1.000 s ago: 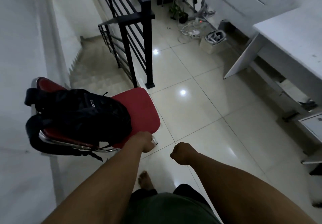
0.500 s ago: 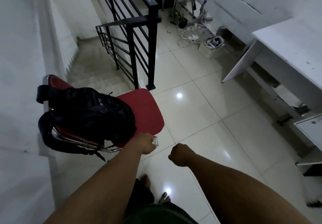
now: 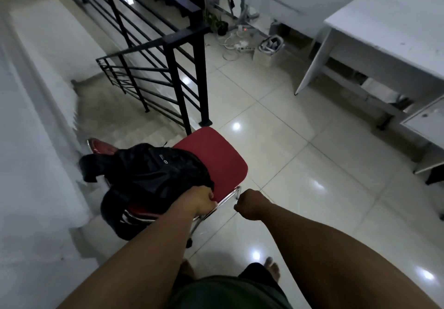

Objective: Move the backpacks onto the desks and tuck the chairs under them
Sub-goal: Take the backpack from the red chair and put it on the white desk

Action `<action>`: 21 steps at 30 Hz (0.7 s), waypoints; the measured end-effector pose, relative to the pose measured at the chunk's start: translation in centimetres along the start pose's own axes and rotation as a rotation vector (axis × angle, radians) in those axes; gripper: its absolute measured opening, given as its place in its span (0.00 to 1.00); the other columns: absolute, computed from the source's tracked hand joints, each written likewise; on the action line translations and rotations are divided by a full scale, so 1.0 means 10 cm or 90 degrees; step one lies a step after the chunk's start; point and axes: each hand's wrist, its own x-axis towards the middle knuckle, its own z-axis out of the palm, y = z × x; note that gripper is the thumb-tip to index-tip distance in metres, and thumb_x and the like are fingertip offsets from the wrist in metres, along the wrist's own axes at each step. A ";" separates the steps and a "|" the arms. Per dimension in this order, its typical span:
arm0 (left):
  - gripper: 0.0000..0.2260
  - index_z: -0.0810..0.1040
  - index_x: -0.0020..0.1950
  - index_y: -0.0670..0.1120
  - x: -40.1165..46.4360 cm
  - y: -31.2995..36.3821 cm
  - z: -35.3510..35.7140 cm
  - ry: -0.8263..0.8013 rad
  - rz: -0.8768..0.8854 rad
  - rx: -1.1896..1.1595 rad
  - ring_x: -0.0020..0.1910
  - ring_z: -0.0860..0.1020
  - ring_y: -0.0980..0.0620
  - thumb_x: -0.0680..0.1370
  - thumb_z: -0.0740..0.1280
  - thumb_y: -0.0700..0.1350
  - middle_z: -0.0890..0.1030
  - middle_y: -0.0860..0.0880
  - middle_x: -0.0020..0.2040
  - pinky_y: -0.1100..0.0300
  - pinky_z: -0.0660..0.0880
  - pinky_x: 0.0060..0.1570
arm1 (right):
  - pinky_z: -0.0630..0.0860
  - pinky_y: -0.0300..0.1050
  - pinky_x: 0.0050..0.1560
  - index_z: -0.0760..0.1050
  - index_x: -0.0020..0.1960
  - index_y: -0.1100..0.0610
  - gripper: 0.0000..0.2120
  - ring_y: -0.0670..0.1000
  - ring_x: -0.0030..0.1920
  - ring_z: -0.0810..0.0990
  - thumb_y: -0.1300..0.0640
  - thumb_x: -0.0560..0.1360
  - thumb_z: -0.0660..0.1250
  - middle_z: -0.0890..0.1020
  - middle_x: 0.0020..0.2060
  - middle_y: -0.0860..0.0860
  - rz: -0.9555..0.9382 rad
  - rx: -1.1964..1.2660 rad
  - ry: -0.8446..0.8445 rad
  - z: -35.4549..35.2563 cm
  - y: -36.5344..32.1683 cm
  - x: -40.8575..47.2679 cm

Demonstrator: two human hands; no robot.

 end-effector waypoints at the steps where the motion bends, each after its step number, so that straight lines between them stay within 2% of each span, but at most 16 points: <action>1: 0.17 0.77 0.65 0.48 0.00 -0.10 -0.06 0.002 0.003 0.012 0.63 0.76 0.47 0.78 0.66 0.53 0.78 0.48 0.62 0.59 0.73 0.61 | 0.66 0.43 0.41 0.73 0.44 0.59 0.12 0.54 0.44 0.73 0.51 0.78 0.61 0.77 0.47 0.58 -0.008 0.012 0.004 0.04 -0.11 -0.01; 2: 0.19 0.76 0.67 0.48 -0.03 -0.23 -0.13 0.002 0.007 0.024 0.62 0.76 0.47 0.78 0.66 0.53 0.77 0.47 0.65 0.58 0.73 0.62 | 0.66 0.43 0.40 0.73 0.43 0.59 0.11 0.54 0.44 0.74 0.52 0.79 0.61 0.79 0.46 0.57 -0.015 0.028 0.011 0.11 -0.26 -0.01; 4: 0.17 0.77 0.66 0.49 -0.06 -0.43 -0.22 0.027 0.023 0.040 0.59 0.77 0.48 0.78 0.66 0.52 0.78 0.48 0.63 0.57 0.74 0.59 | 0.64 0.40 0.33 0.67 0.35 0.57 0.15 0.53 0.41 0.74 0.54 0.79 0.61 0.75 0.36 0.50 -0.028 0.042 0.020 0.21 -0.49 -0.05; 6: 0.13 0.79 0.62 0.52 -0.08 -0.59 -0.28 0.113 0.035 0.041 0.55 0.79 0.50 0.77 0.65 0.50 0.81 0.50 0.58 0.58 0.76 0.52 | 0.62 0.39 0.30 0.65 0.31 0.52 0.18 0.51 0.37 0.73 0.55 0.79 0.61 0.71 0.32 0.48 -0.030 0.051 0.018 0.29 -0.68 -0.05; 7: 0.12 0.80 0.59 0.53 -0.09 -0.65 -0.31 0.172 0.034 0.035 0.53 0.79 0.50 0.77 0.65 0.49 0.81 0.51 0.56 0.59 0.75 0.49 | 0.62 0.39 0.30 0.67 0.32 0.53 0.17 0.50 0.37 0.72 0.55 0.79 0.61 0.72 0.33 0.48 -0.032 0.049 0.009 0.32 -0.75 -0.06; 8: 0.10 0.80 0.56 0.54 -0.11 -0.70 -0.36 0.227 0.030 0.028 0.51 0.79 0.50 0.76 0.64 0.48 0.82 0.51 0.53 0.60 0.74 0.46 | 0.65 0.39 0.33 0.71 0.35 0.56 0.14 0.51 0.38 0.73 0.56 0.79 0.61 0.75 0.36 0.50 -0.038 0.045 -0.001 0.34 -0.80 -0.05; 10: 0.07 0.81 0.50 0.53 -0.13 -0.78 -0.46 0.310 0.029 0.013 0.48 0.80 0.50 0.75 0.64 0.46 0.82 0.52 0.48 0.61 0.72 0.43 | 0.69 0.42 0.41 0.78 0.49 0.59 0.09 0.53 0.44 0.76 0.56 0.80 0.61 0.80 0.46 0.55 -0.053 0.038 -0.011 0.35 -0.88 -0.02; 11: 0.06 0.81 0.48 0.53 -0.15 -0.82 -0.51 0.340 0.027 -0.001 0.47 0.80 0.50 0.75 0.65 0.45 0.82 0.53 0.46 0.61 0.72 0.44 | 0.71 0.43 0.44 0.78 0.54 0.60 0.10 0.54 0.48 0.77 0.56 0.80 0.61 0.80 0.50 0.56 -0.061 0.037 -0.016 0.36 -0.90 -0.01; 13: 0.05 0.80 0.44 0.52 -0.18 -0.88 -0.63 0.402 0.023 -0.032 0.46 0.80 0.50 0.74 0.66 0.43 0.82 0.53 0.43 0.57 0.75 0.48 | 0.75 0.45 0.49 0.78 0.57 0.60 0.11 0.56 0.52 0.78 0.56 0.80 0.61 0.80 0.53 0.57 -0.068 0.034 -0.033 0.34 -0.98 0.02; 15: 0.05 0.80 0.45 0.52 -0.18 -0.94 -0.76 0.451 0.008 -0.028 0.48 0.79 0.48 0.74 0.66 0.42 0.82 0.51 0.45 0.52 0.75 0.52 | 0.75 0.46 0.48 0.78 0.54 0.61 0.11 0.55 0.49 0.78 0.56 0.80 0.60 0.80 0.50 0.57 -0.059 0.057 -0.042 0.32 -1.08 0.07; 17: 0.07 0.80 0.50 0.50 -0.16 -1.03 -0.88 0.457 -0.058 0.019 0.55 0.75 0.45 0.74 0.65 0.43 0.80 0.48 0.51 0.49 0.72 0.55 | 0.75 0.46 0.44 0.77 0.49 0.61 0.09 0.56 0.46 0.80 0.56 0.78 0.61 0.81 0.44 0.56 -0.050 0.079 -0.059 0.31 -1.22 0.10; 19: 0.13 0.78 0.57 0.47 -0.15 -1.16 -1.00 0.410 -0.181 0.047 0.61 0.71 0.41 0.74 0.65 0.46 0.76 0.43 0.59 0.46 0.68 0.61 | 0.81 0.50 0.46 0.79 0.52 0.65 0.13 0.56 0.44 0.84 0.56 0.78 0.63 0.84 0.43 0.57 -0.033 0.155 -0.091 0.33 -1.38 0.13; 21: 0.19 0.75 0.62 0.44 -0.11 -1.25 -1.10 0.371 -0.248 0.044 0.64 0.68 0.39 0.73 0.65 0.48 0.73 0.39 0.64 0.46 0.66 0.64 | 0.82 0.44 0.36 0.80 0.53 0.64 0.12 0.53 0.38 0.85 0.57 0.78 0.64 0.85 0.43 0.57 -0.018 0.239 -0.116 0.35 -1.54 0.14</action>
